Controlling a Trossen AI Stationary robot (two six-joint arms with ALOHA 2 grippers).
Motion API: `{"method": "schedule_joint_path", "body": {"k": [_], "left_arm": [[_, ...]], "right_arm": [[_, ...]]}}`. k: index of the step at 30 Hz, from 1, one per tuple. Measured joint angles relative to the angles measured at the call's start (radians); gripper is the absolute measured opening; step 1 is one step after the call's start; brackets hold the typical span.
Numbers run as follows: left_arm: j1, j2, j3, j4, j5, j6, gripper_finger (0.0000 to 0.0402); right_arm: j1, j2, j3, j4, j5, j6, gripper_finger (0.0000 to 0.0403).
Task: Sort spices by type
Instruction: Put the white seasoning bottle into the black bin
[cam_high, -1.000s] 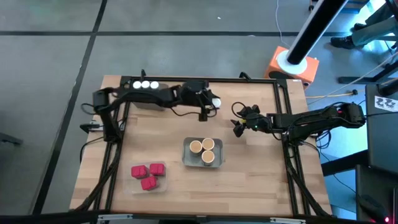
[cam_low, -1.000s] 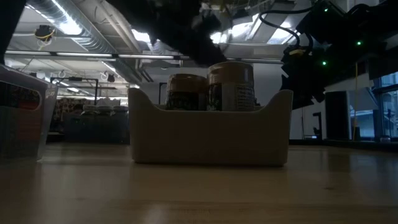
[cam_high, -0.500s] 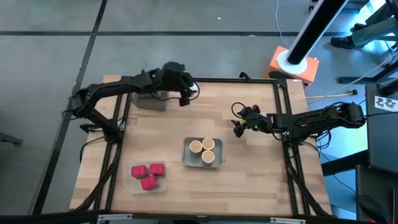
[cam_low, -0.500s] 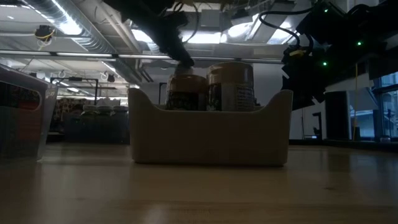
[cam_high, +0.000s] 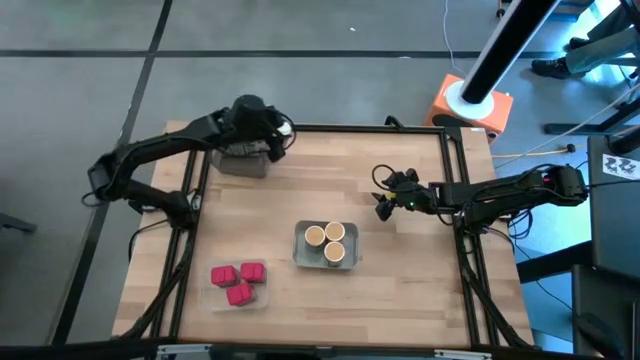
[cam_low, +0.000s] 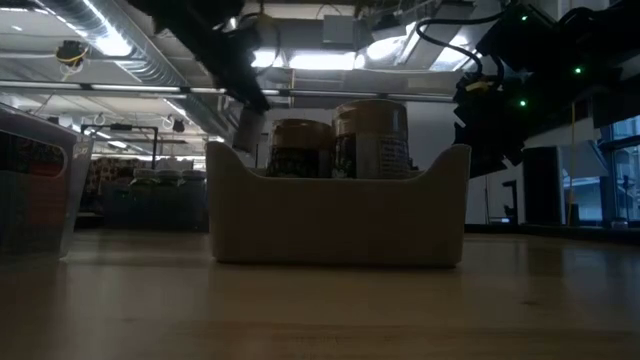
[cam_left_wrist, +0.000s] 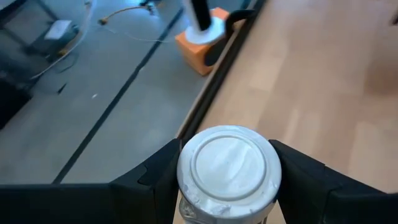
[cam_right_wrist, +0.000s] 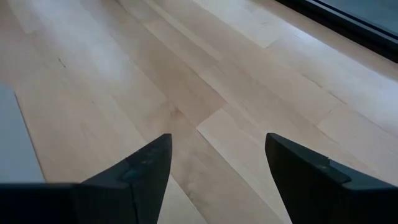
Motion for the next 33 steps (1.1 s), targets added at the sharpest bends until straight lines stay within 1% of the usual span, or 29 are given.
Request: {"method": "schedule_joint_path", "body": {"k": [4,8,12,18,23,28,33], "left_arm": [[0.028,-0.079,-0.08,0.03,-0.024,-0.052,0.0194],[0.045,-0.133,-0.15,0.037,-0.106,-0.116,0.0194],[0.05,-0.155,-0.198,0.04,-0.14,-0.167,0.0194],[0.049,-0.152,-0.246,0.048,-0.181,-0.23,0.0194],[0.049,-0.152,-0.296,0.099,-0.186,-0.255,0.0194],[0.049,-0.151,-0.35,0.134,-0.176,-0.221,0.0194],[0.048,-0.151,-0.363,0.139,-0.173,-0.202,0.0194]], "right_arm": [[0.0,0.0,0.0,0.002,0.0,0.0,0.0257],[0.0,0.0,0.0,0.002,0.0,0.0,0.0257],[0.0,0.0,0.0,0.002,0.0,0.0,0.0257],[0.0,0.0,0.0,0.002,0.001,0.0,0.0257],[0.0,0.0,0.0,0.002,0.001,0.0,0.0257],[0.0,0.0,0.0,0.002,0.001,0.0,0.0257],[0.0,0.0,0.0,0.003,0.001,0.0,0.0257]]}}
